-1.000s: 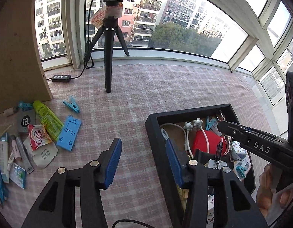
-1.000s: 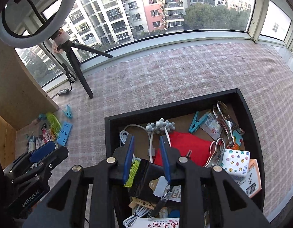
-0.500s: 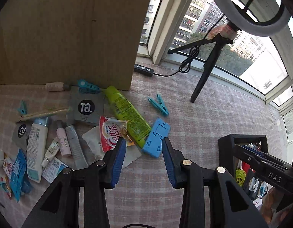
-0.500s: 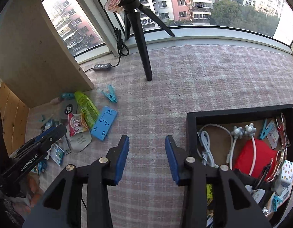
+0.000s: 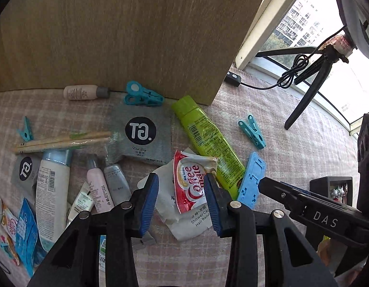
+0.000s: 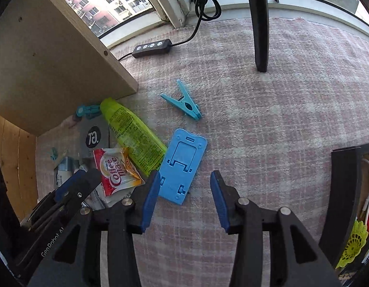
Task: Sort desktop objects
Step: 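Grasp the Coffee-mate sachet with the left tool while the right tool grasps the blue phone stand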
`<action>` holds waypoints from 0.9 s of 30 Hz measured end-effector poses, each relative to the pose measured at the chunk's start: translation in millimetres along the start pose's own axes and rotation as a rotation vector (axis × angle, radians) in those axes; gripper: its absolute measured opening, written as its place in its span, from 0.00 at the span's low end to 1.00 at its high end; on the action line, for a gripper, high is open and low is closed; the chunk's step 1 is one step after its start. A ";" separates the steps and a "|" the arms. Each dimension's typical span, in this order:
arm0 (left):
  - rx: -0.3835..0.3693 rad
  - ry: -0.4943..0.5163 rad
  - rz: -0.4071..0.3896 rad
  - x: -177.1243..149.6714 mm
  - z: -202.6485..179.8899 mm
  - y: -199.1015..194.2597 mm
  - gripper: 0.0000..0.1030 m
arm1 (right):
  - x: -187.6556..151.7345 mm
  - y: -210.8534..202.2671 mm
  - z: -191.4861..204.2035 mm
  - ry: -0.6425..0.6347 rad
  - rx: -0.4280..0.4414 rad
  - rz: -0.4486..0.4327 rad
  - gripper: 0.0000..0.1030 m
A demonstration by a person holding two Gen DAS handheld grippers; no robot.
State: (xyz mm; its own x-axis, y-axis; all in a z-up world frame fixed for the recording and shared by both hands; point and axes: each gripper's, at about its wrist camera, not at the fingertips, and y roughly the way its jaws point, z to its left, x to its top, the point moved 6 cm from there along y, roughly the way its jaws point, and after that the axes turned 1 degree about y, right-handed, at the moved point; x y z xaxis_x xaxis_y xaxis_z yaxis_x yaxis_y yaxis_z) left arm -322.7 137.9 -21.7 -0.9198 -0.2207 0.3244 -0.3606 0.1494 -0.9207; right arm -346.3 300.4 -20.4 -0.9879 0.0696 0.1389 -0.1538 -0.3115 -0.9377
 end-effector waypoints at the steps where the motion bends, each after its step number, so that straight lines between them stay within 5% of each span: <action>1: -0.001 0.000 0.003 1.0 1.0 2.6 0.35 | 0.7 2.7 1.1 0.007 0.002 0.002 0.42; 16: -0.011 0.006 0.023 13.1 -6.8 30.6 0.34 | 4.5 22.5 14.6 -0.041 -0.137 0.003 0.42; 27: -0.057 0.049 0.017 4.2 -21.3 31.3 0.04 | -19.1 20.6 17.0 -0.124 -0.143 0.010 0.38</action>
State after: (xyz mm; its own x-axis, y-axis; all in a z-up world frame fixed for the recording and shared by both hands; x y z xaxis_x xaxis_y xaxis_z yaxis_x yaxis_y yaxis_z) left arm -341.1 162.2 -44.5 -0.9317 -0.1705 0.3207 -0.3521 0.2077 -0.9126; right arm -330.9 276.5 -36.9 -0.9858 -0.0532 0.1595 -0.1482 -0.1733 -0.9737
